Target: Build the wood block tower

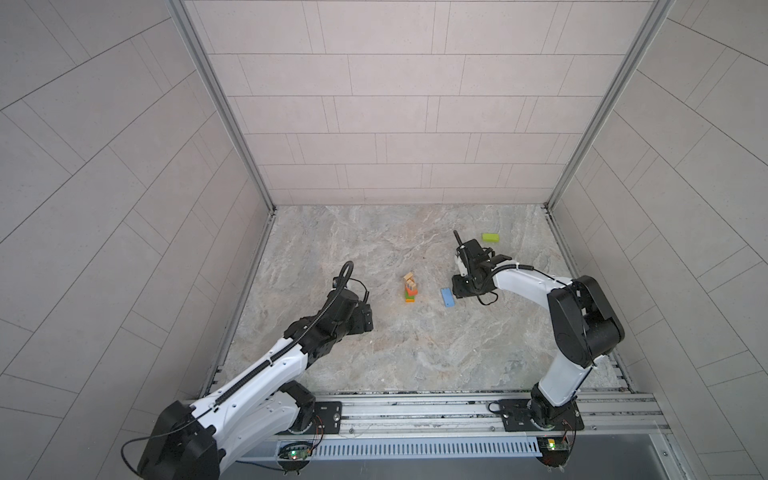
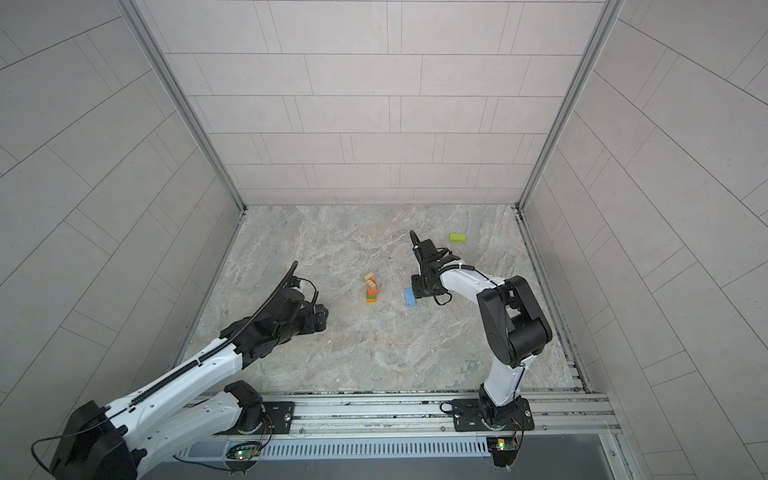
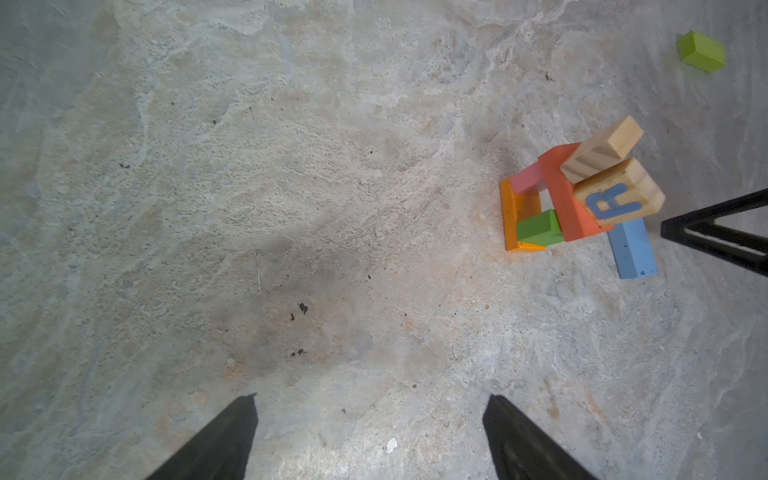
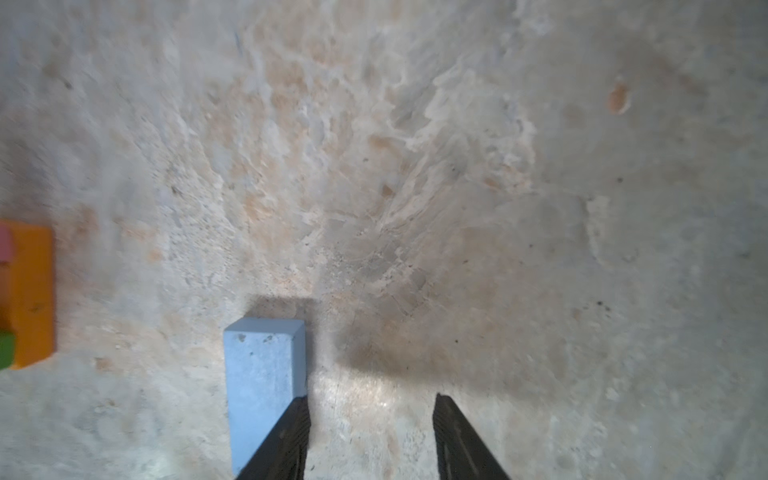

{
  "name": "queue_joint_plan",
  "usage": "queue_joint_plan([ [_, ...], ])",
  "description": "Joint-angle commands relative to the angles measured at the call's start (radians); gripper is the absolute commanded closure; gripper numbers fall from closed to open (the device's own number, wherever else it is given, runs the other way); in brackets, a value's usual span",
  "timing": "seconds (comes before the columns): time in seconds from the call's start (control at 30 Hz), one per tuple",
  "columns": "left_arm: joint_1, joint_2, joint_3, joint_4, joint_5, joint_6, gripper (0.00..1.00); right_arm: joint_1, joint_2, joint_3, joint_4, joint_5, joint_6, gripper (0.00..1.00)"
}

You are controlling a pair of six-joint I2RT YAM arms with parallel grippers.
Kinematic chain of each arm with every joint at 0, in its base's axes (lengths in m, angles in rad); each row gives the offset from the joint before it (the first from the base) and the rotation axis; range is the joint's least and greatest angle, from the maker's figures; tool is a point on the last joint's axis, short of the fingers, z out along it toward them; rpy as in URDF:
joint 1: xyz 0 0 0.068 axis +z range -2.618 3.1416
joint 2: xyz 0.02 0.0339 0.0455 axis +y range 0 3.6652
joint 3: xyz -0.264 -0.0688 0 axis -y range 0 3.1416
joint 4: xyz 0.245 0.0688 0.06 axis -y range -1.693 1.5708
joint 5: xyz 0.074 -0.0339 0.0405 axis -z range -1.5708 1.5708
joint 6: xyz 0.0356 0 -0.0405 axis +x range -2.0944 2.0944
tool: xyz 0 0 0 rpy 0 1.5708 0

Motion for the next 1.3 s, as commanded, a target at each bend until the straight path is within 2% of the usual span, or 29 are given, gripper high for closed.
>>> queue_joint_plan([
  [0.0,-0.003,0.049,0.024,0.031,-0.031,0.008,0.06,0.028,-0.056,-0.015,-0.047,0.026,-0.002,0.47],
  [0.23,-0.004,0.161,0.037,0.083,-0.063,0.005,0.00,0.089,-0.042,-0.014,-0.046,0.036,0.041,0.48],
  [0.43,-0.001,0.269,0.075,0.082,-0.105,0.007,0.00,0.113,0.010,0.008,-0.043,0.052,0.062,0.46],
  [0.6,-0.001,0.384,0.142,0.031,-0.082,0.019,0.00,0.124,0.057,0.026,-0.046,0.068,0.062,0.46],
  [0.77,-0.001,0.454,0.161,0.029,-0.073,0.025,0.00,0.124,0.078,0.033,-0.043,0.076,0.061,0.51],
  [0.93,-0.002,0.447,0.157,0.043,-0.063,0.024,0.00,0.125,0.090,0.045,-0.048,0.077,0.061,0.60],
  [1.03,-0.001,0.445,0.157,0.042,-0.066,0.023,0.00,0.124,0.099,0.053,-0.052,0.070,0.059,0.69],
  [1.27,-0.001,0.405,0.155,0.024,-0.065,0.022,0.00,0.129,0.079,0.071,-0.080,0.070,0.058,0.80],
])
